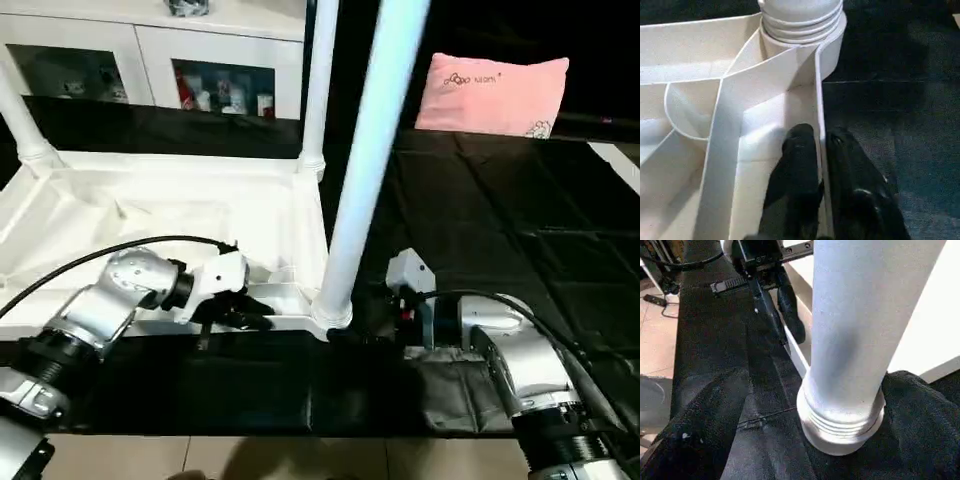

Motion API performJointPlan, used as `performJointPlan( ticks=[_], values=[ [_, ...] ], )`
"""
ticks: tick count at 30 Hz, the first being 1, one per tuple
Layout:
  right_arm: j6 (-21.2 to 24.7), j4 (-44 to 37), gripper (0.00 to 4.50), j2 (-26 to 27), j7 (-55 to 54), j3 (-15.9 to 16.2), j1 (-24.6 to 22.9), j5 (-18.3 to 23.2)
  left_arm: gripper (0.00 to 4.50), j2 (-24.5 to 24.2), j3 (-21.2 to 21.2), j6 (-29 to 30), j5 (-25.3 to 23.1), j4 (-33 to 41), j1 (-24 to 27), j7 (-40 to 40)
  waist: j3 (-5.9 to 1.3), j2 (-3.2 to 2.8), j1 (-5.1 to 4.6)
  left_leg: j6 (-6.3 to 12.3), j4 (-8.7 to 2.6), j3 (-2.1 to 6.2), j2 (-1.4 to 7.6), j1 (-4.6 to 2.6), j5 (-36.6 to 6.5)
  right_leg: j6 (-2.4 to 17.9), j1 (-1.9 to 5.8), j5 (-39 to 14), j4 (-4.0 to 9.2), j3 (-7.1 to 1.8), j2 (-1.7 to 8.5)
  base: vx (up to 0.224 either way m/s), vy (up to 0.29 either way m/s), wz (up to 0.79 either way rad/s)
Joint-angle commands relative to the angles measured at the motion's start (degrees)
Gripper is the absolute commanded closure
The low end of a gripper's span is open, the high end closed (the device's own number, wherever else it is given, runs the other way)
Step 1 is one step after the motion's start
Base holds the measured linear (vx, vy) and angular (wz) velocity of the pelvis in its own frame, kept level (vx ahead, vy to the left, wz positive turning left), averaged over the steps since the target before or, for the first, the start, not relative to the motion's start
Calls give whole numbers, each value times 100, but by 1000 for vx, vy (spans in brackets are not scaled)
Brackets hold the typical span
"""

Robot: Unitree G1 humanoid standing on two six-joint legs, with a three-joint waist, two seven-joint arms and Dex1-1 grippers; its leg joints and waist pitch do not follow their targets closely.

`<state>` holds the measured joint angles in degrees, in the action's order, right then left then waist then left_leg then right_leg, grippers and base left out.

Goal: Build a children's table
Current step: Rotate leg to tighten

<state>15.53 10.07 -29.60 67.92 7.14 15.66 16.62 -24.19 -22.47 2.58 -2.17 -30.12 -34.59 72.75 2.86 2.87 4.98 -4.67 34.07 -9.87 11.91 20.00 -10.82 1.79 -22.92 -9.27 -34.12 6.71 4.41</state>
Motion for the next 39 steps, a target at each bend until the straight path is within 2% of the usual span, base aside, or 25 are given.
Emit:
performJointPlan(
  ticks=[1,5,8,14,17,19,22,24,25,28,29,30,39],
  values=[
    [-40,-108,0,-48,31,-58,5,59,435,41,-16,-26,-67,-142,-118,-99,-355,-21,-25,229,-384,28,157,-25,-1282,664,303,-2223,509,-333,422,0,0,0],
    [-37,-98,0,-58,40,-52,29,56,445,54,-13,-42,-6,-181,-124,11,-347,-13,-27,222,-388,36,159,-27,-1324,564,294,-2448,534,-321,426,0,0,0],
    [-70,-30,0,-95,103,-2,98,23,445,14,-58,-39,65,-99,-85,290,-356,-28,-26,223,-389,39,163,-23,-1286,572,298,-2367,528,-325,426,0,0,0],
    [-244,325,0,-119,235,105,370,-119,445,-139,-219,-136,92,95,-43,745,-379,-38,-30,237,-391,33,187,-22,-1109,885,310,-1706,426,-348,419,0,0,0],
    [-263,565,0,-124,538,196,563,-92,445,-199,-350,-244,60,187,-25,959,-377,-29,-33,230,-391,28,187,-23,-1157,935,315,-1686,418,-349,419,0,0,0],
    [-232,647,0,-125,724,251,641,-52,445,-210,-388,-301,44,202,-23,1018,-367,-47,-12,240,-386,19,190,-28,-1194,940,314,-1766,430,-353,426,0,0,0],
    [-182,759,40,-123,1030,371,761,-21,450,-209,-406,-337,26,189,-35,1056,-372,-42,6,238,-389,22,200,-22,-1173,959,325,-1705,414,-349,421,0,0,0],
    [-184,783,49,-122,1079,395,785,-26,450,-206,-407,-344,23,186,-37,1053,-373,-42,5,227,-388,23,202,-27,-1173,959,322,-1701,410,-349,423,0,0,0],
    [-184,783,74,-122,1079,395,785,-26,450,-206,-407,-344,23,186,-37,1053,-375,-44,9,224,-386,23,201,-27,-1169,961,323,-1699,412,-351,426,0,0,0],
    [-206,861,83,-106,1150,439,843,-44,450,-202,-400,-346,24,184,-38,1054,-379,-35,10,212,-387,23,199,-24,-1144,980,324,-1668,403,-352,424,0,0,0],
    [-265,1045,117,-55,1260,512,960,-71,450,-198,-385,-328,36,200,-29,1052,-383,-24,7,214,-381,25,192,-11,-1116,992,334,-1691,391,-346,428,0,0,0],
    [-274,1120,117,-34,1317,548,1009,-80,450,-203,-381,-312,42,213,-20,1053,-382,-7,9,226,-381,17,195,-14,-1107,980,329,-1699,407,-349,426,0,0,0],
    [-302,1364,180,27,1559,608,1147,-107,450,-224,-356,-307,53,199,-15,1057,-380,-21,23,239,-375,14,197,-15,-1050,995,325,-1671,390,-351,426,0,0,0]
  ],
)
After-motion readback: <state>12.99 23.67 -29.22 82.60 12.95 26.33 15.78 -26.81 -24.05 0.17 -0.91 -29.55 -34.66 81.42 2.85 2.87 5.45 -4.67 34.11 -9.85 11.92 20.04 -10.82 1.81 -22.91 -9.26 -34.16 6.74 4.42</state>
